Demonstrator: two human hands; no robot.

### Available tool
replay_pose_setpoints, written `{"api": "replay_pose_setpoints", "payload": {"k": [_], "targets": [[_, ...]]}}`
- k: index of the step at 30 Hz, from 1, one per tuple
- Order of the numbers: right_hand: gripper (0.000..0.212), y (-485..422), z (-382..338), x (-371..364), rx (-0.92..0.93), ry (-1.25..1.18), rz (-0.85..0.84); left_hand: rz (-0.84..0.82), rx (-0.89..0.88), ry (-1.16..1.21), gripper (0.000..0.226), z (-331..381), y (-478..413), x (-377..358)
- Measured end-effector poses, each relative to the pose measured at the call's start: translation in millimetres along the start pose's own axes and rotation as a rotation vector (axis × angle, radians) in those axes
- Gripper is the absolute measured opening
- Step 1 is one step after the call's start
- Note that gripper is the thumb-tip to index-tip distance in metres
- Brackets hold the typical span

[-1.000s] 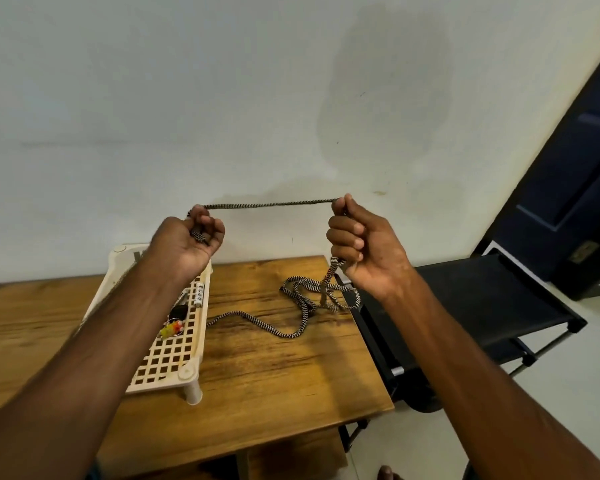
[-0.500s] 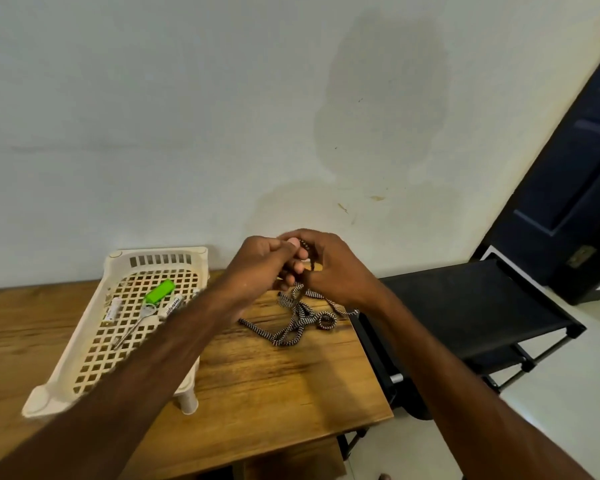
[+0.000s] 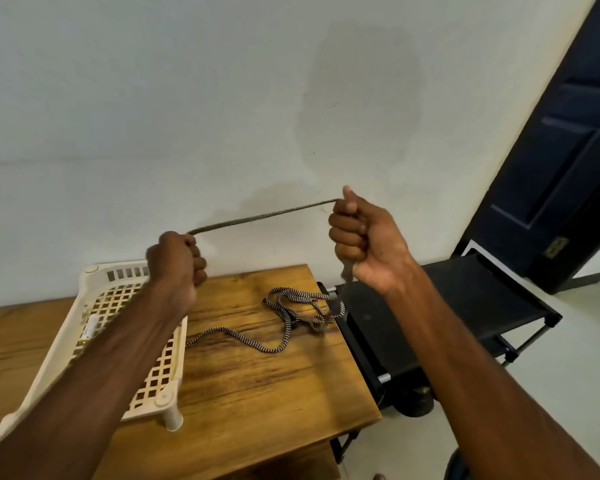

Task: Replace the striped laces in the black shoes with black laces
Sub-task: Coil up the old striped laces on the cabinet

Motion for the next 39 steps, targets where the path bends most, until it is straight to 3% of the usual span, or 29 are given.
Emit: {"api": "replay_pose_setpoints", "payload": {"k": [4,6,8,10,12,13,14,16,17,21,24,28,30,36,39], "targets": [[0.039,1,-8,7,0.082,-0.326,-0.028,0.191,0.089,0.144,0.031,-3,-15,28],[0.038,-2,2,10,0.08,-0.338,-0.01,0.151,0.077,0.123,0.032,-4,-15,26],[0.035,-6,22,13,0.02,-0.187,0.044,0.082,-0.005,0.026,0.029,-3,-9,16],[0.031,-7,42,19,-0.07,0.366,0.134,-0.014,-0.118,-0.112,0.022,0,0,2],[0.025,-4,50,27,-0.114,1.185,0.221,-0.134,-0.232,-0.316,0.02,1,13,-13],[0.033,-3,54,29,-0.111,1.5,0.221,-0.202,-0.277,-0.416,0.02,-1,20,-21],[0.047,-3,56,29,-0.067,1.665,0.215,-0.279,-0.303,-0.494,0.021,-5,27,-29],[0.065,-1,58,11,0.133,1.609,0.107,-0.448,-0.301,-0.593,0.027,-16,41,-43],[0.063,-1,58,1,0.198,1.519,0.02,-0.525,-0.282,-0.609,0.029,-21,47,-49],[0.023,-3,59,-8,0.131,1.306,-0.149,-0.641,-0.169,-0.546,0.033,-23,49,-55],[0.019,-2,47,-4,0.122,1.281,-0.165,-0.714,-0.08,-0.46,0.036,-24,42,-51],[0.018,-5,28,-4,0.219,1.192,-0.118,-1.019,0.009,-0.246,0.025,-25,56,-58],[0.02,-5,27,-2,0.239,1.189,-0.095,-1.117,-0.028,-0.144,0.03,-19,65,-62],[0.027,-1,70,-6,0.06,1.266,-0.167,-1.151,-0.169,0.175,0.041,1,68,-69],[0.028,0,91,-17,-0.029,1.294,-0.276,-1.011,-0.21,0.141,0.044,-2,55,-65]]}}
Point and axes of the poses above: each hand's wrist, its own y-axis away from the middle knuckle, its own x-axis out of the back of the hand, z = x × y, the point moved 6 cm from there along -y, towards the middle knuckle, and after that the axes turned 11 degrees about -y, right-handed, at the moved point
